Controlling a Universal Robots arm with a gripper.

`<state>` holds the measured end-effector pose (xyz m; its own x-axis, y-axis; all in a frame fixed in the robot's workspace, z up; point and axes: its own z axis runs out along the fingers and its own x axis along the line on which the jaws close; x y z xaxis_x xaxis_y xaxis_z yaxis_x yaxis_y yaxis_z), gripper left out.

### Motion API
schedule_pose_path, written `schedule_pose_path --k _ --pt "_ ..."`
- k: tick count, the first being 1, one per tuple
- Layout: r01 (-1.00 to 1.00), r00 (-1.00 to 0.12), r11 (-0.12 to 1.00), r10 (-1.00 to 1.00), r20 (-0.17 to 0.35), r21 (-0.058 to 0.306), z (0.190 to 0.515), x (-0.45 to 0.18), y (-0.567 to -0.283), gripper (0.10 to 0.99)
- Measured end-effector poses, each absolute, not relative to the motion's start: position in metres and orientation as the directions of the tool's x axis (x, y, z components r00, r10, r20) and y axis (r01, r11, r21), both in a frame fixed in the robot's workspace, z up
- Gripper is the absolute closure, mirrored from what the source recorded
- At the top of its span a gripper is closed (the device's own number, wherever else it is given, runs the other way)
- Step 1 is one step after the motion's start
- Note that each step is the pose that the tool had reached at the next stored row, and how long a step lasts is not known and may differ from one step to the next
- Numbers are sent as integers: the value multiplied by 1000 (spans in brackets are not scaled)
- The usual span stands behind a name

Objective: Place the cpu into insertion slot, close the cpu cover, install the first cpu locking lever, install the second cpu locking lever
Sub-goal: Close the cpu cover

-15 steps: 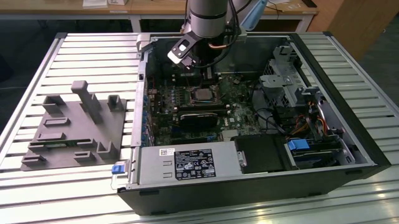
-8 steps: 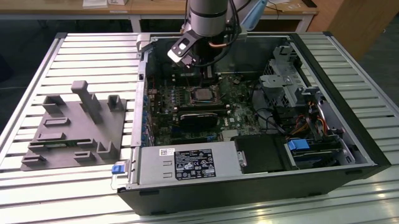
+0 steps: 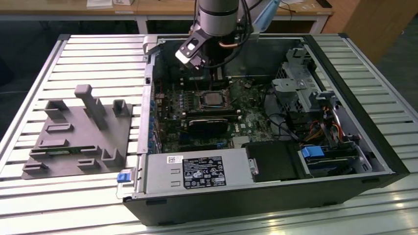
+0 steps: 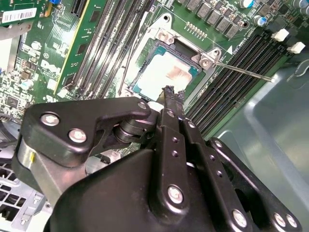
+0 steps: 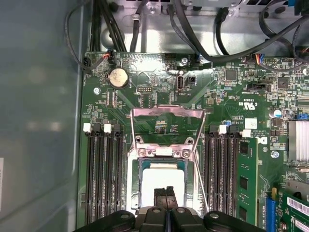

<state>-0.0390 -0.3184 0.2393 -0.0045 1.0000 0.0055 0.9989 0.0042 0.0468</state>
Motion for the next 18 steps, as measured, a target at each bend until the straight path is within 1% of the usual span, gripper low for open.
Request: schedule_pose_path --k 18 --pt "999 -4 4 1000 5 47 251 -39 -318 980"
